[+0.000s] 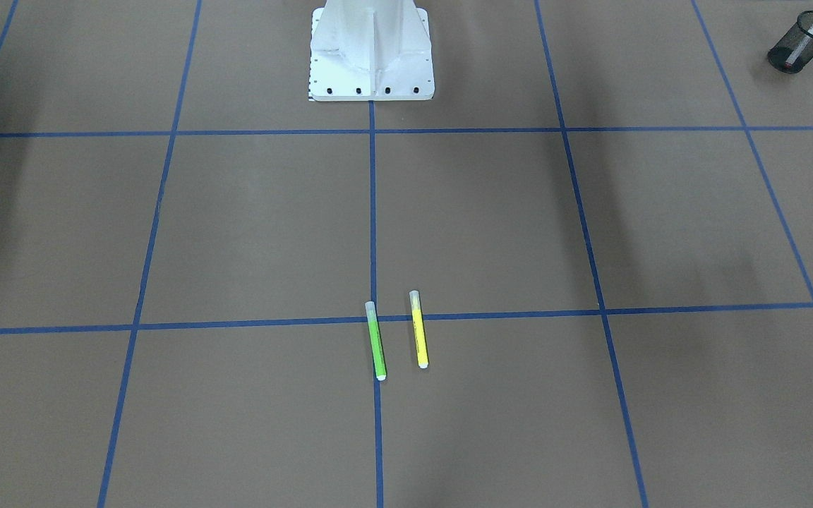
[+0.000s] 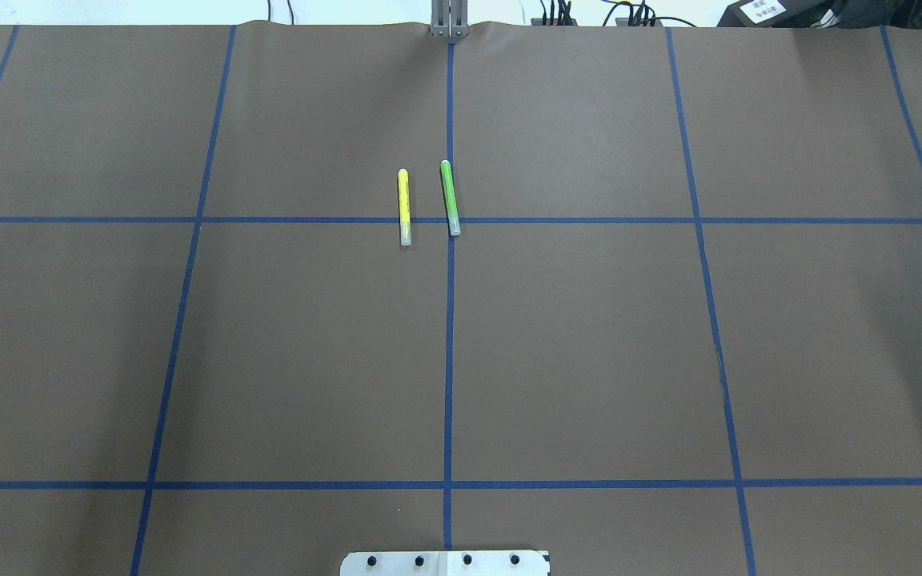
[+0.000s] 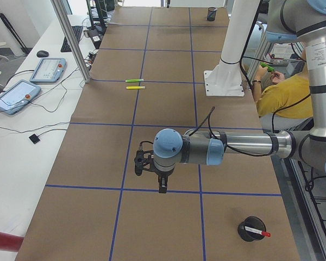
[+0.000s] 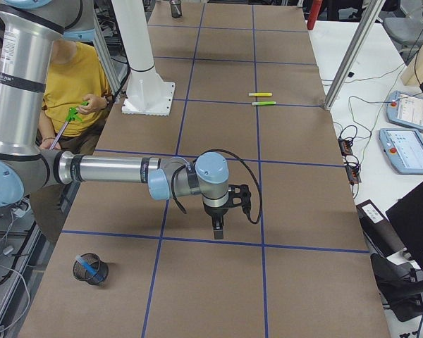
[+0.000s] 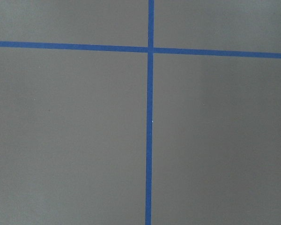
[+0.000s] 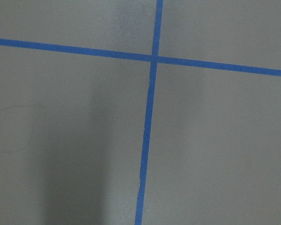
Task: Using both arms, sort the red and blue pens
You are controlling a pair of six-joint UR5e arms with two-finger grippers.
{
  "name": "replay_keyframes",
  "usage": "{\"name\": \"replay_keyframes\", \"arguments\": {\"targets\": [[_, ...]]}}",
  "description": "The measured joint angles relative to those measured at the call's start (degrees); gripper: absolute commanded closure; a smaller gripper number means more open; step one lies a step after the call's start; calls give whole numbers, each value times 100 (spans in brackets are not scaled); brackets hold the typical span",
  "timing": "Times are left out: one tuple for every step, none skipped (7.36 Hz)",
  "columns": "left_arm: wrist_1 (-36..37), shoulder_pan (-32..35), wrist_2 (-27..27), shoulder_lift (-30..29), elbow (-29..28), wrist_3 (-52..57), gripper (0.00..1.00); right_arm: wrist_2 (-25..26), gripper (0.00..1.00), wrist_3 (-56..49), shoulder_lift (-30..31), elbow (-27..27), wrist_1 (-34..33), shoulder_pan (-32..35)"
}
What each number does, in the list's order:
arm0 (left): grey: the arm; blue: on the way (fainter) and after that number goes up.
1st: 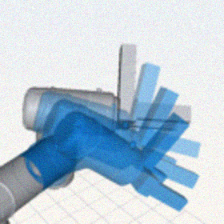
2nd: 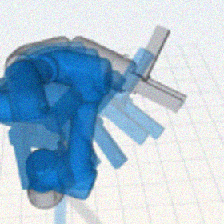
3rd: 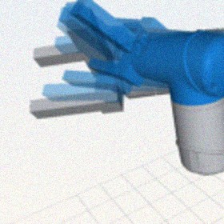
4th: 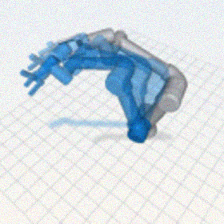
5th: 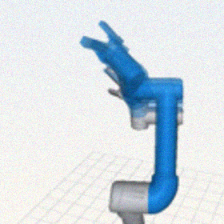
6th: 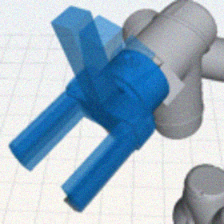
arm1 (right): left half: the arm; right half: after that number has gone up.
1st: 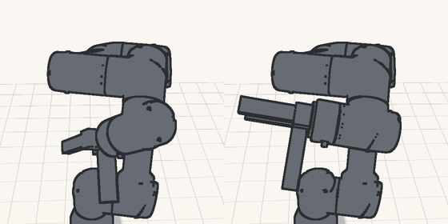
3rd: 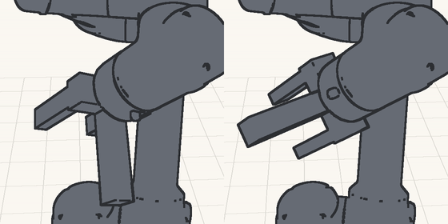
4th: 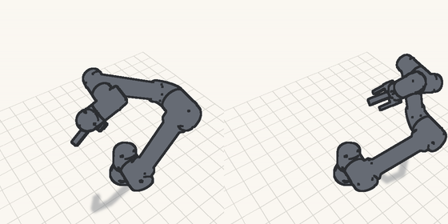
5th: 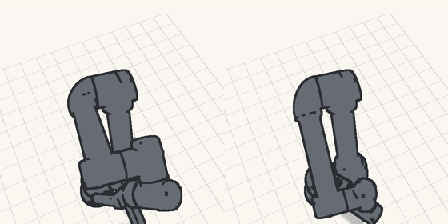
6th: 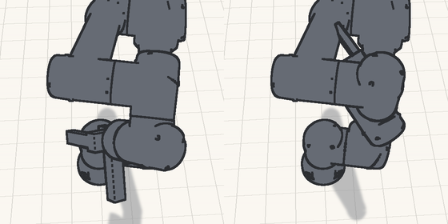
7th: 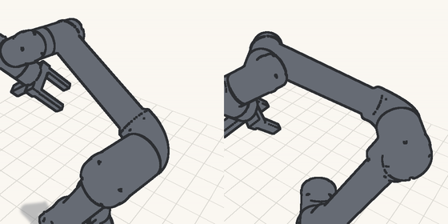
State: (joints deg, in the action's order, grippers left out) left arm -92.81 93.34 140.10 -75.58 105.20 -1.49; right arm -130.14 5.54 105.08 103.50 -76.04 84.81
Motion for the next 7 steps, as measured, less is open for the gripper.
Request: {"name": "replay_keyframes", "arguments": {"targets": [[0,0,0,0,0,0,0,-6,0,1,112,-33,309,0],[0,0,0,0,0,0,0,-6,0,7,158,-57,478,0],[-2,0,0,0,0,0,0,-2,0,11,164,-63,546,0],[-5,0,0,0,-5,0,0,0,0,11,157,-57,574,0],[-18,0,0,0,-19,0,0,8,0,9,151,-78,585,0],[-42,-2,0,0,-31,0,0,17,0,13,148,-104,587,0],[-61,-5,0,0,-42,0,0,17,0,20,146,-114,586,0]]}}
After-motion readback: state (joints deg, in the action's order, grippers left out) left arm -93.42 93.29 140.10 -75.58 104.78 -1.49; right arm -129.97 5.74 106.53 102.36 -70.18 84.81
